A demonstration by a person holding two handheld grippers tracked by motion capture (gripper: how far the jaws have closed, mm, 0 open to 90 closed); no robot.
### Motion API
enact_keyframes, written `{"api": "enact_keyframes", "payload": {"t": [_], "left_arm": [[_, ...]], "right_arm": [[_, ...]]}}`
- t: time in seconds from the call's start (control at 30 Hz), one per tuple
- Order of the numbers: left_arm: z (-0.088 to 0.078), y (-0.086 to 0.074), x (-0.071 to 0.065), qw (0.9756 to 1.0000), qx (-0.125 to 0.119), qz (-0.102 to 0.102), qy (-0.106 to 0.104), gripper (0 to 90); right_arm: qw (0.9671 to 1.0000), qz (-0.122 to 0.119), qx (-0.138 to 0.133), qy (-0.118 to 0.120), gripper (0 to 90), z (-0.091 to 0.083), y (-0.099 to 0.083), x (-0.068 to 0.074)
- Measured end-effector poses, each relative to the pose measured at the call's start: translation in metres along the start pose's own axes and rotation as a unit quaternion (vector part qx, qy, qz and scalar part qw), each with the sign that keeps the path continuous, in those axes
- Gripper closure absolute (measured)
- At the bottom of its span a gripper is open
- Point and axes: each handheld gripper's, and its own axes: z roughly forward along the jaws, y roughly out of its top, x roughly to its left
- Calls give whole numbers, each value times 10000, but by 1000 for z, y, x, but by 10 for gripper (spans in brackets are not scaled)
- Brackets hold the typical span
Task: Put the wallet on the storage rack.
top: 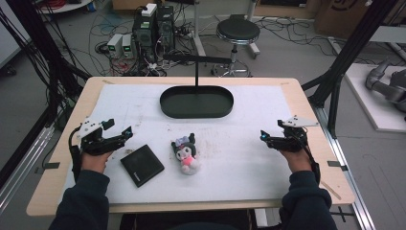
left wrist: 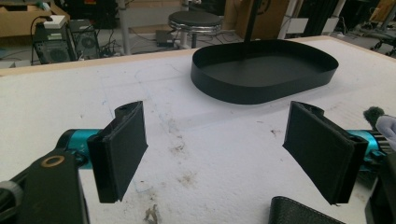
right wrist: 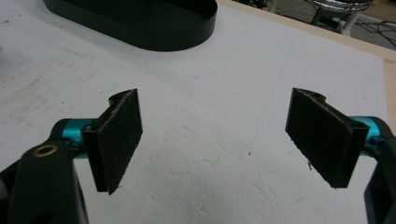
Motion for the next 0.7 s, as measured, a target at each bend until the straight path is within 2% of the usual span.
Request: {"api": "enact_keyframes", "payload": {"t": [0.23,0.43,0.47,0.5,0.6,0.7], "left_arm": [[2,0,2,10000,32,-30,-29,225],[2,-1,1,9992,132,41,-369,332],[3,-1,2,9984,213,-24,-527,340],[3,-1,2,9984,213,-24,-527,341],[4,-4,1,9964,382,-39,-761,346],[5,-8,-1,9918,735,20,-1046,349]], "right_arm": [[10000,-17,19,60,189,2,0,1],[10000,-1,26,76,189,0,-2,0],[10000,-10,19,70,189,-1,-2,1],[10000,-10,19,70,189,-1,-2,1],[9999,-93,0,83,190,-2,-2,4],[9998,-161,11,81,191,-3,-1,6]]}}
